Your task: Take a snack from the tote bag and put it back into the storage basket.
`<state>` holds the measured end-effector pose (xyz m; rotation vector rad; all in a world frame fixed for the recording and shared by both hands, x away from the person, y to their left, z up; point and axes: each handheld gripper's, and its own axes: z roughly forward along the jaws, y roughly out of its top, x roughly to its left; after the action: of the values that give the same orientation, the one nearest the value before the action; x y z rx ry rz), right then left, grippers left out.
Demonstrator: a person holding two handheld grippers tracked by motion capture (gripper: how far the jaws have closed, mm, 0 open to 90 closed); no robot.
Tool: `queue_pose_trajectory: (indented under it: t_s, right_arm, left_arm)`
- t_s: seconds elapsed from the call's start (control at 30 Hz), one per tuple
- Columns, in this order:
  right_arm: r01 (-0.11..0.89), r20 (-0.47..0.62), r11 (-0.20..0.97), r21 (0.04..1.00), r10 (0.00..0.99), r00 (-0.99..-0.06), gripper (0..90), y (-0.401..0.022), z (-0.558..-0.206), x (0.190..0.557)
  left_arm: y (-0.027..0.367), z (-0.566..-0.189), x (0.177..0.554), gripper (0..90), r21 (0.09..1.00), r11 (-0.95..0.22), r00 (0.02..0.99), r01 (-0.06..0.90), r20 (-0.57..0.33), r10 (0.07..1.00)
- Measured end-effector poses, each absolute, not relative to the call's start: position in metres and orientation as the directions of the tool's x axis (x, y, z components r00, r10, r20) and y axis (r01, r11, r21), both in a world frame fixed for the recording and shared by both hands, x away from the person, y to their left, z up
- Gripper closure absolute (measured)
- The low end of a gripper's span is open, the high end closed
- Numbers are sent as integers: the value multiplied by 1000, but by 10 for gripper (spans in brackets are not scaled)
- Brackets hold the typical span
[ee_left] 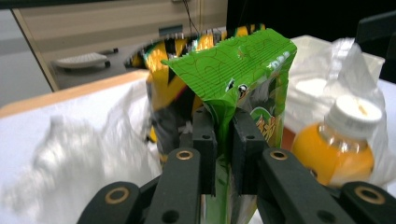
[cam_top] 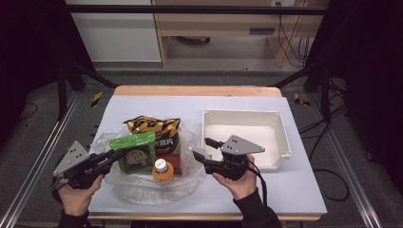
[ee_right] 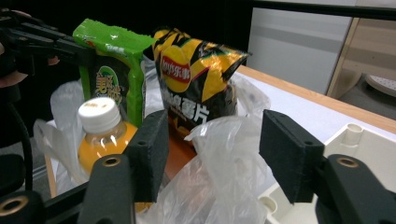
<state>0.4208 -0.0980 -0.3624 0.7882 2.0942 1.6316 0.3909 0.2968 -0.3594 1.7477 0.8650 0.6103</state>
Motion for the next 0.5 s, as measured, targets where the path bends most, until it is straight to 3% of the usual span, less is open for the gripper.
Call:
queue_pose_trajectory:
  t_s: [0.5]
  right_arm:
    - [182,75,119,976,601,-796,432,-85,-331,439]
  left_arm:
    - [271,-316,407,818,967,-181,637,181,25,771]
